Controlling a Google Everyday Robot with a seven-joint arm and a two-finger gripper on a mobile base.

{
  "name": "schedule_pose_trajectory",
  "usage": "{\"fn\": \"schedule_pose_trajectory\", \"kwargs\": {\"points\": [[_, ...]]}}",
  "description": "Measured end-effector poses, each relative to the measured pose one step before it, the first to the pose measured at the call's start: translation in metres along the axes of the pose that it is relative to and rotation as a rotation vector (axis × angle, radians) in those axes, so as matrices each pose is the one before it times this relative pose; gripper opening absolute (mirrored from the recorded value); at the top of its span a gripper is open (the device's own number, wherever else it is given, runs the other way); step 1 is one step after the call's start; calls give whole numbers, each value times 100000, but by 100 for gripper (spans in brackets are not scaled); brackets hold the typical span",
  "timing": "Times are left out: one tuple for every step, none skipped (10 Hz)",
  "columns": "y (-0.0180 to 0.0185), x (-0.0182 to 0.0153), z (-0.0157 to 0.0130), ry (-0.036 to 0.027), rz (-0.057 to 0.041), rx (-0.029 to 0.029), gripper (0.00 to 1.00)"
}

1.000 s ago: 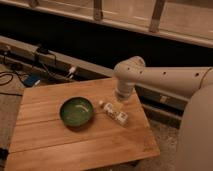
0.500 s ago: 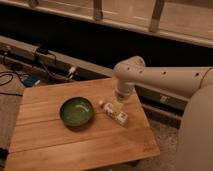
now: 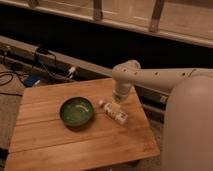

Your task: Place the bottle in the ceramic bowl

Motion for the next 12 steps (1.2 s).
{"fn": "schedule_pose_trajectory", "kwargs": {"points": [[-200, -143, 752, -702, 646, -987, 80], [-152, -172, 1223, -1101, 816, -1766, 80], [8, -45, 1224, -211, 152, -672, 80], [445, -545, 1594, 73, -245, -201, 80], [934, -1279, 1644, -455, -1744, -135, 80], [439, -731, 608, -1263, -750, -348, 80], [21, 106, 417, -424, 53, -133, 80], [-36, 30, 275, -1287, 917, -36, 78], [96, -186, 115, -788, 432, 62, 71], [230, -279, -4, -1340, -23, 264, 62], [5, 148, -87, -504, 416, 428, 53], [-89, 432, -46, -381, 886, 368, 41]]}}
